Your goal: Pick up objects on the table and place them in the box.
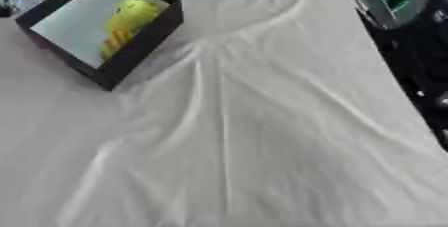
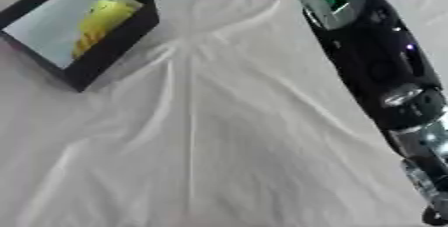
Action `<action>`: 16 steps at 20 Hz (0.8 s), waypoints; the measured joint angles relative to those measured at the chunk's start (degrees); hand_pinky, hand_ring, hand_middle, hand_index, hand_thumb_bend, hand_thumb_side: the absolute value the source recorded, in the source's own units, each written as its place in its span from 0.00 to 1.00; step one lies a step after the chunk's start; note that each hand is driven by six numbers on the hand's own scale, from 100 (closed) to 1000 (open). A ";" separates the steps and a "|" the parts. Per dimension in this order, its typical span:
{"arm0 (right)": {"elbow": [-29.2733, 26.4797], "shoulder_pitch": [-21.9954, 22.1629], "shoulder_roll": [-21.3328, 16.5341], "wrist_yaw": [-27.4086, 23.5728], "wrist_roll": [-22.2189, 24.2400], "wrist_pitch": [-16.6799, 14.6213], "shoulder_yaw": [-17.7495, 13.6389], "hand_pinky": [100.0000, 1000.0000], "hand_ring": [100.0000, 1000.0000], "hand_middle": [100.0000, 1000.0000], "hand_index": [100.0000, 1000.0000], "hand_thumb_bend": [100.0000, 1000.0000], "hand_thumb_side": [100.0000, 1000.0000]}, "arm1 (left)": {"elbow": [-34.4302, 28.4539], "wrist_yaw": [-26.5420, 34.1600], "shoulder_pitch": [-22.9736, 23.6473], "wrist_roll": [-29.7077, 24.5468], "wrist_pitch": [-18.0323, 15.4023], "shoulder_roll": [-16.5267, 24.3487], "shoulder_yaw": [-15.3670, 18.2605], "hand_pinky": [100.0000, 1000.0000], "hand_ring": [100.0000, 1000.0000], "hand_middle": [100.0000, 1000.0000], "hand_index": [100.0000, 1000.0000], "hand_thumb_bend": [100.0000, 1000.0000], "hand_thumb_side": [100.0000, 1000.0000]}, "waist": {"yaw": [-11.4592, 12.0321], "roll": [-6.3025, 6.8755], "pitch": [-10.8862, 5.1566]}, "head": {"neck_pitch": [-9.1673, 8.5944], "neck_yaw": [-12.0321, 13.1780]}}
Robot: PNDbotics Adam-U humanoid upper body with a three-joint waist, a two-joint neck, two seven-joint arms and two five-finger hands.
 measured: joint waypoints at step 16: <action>0.21 -1.28 1.77 0.16 0.73 -0.20 0.72 0.89 0.78 0.72 0.82 0.00 0.12 | 45.54 -14.54 -14.69 11.76 -7.31 -8.77 1.98 0.43 0.40 0.37 0.42 0.04 0.00 | -3.62 1.41 1.61 | -1.06 3.13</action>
